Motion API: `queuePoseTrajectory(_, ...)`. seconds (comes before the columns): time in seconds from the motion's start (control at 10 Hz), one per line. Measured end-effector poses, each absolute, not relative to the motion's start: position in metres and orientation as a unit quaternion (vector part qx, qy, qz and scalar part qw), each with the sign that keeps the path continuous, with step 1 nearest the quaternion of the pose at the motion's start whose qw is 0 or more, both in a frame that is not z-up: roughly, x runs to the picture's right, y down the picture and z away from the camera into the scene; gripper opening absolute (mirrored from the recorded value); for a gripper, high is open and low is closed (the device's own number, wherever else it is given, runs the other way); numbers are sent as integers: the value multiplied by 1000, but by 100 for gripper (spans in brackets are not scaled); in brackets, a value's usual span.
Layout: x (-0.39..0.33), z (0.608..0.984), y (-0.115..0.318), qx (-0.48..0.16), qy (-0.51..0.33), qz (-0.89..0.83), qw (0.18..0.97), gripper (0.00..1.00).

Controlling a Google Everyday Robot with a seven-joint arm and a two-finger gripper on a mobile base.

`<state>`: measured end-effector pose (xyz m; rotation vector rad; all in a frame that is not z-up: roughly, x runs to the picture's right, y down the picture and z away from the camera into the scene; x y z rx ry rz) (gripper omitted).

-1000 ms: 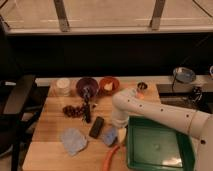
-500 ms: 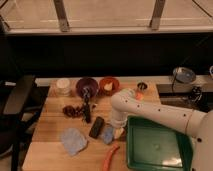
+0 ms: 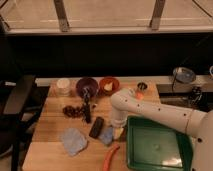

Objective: Place sponge in table surface

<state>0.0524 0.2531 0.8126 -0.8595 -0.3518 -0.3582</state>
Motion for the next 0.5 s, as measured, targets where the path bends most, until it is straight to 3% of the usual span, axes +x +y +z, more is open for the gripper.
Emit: queuePoseTrajectory(0.5, 59, 811, 244, -402, -161, -183, 883, 0)
